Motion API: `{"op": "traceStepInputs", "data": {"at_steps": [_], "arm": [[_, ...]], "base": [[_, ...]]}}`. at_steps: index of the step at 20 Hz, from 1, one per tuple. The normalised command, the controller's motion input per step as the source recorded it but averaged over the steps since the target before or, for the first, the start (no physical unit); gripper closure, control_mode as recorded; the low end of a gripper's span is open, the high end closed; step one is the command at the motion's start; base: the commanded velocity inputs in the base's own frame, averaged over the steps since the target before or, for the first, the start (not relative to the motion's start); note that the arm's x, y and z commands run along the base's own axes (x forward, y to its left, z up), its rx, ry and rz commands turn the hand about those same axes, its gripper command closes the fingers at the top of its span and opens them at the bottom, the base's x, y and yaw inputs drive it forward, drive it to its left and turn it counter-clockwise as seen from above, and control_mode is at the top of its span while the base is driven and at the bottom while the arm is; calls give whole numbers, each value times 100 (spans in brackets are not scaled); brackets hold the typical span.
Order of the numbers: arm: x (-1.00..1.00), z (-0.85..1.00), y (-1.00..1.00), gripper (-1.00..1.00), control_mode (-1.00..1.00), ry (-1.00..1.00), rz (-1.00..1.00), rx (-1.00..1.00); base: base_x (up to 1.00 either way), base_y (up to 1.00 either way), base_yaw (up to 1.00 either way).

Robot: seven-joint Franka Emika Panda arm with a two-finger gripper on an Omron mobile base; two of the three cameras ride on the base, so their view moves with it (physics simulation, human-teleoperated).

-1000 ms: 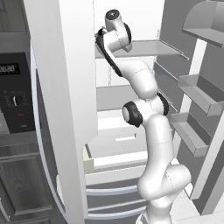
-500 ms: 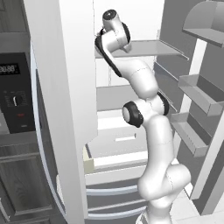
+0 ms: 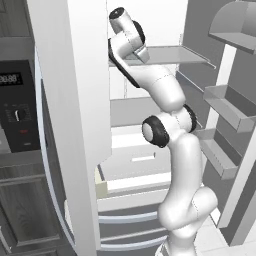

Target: Place the tupperware containing the fish and eggplant meal in the microwave. Close the microwave door and press the start button to reheat the meal.

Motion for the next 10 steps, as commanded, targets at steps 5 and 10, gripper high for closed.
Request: {"op": "traceStepInputs", "data": {"at_steps": [5, 10], "arm": [[-98, -43, 0, 100, -100, -6, -12, 0], [-93, -34, -22, 100, -100, -19, -11, 0]], "base": [[0, 0, 0], [0, 0, 0]]}}
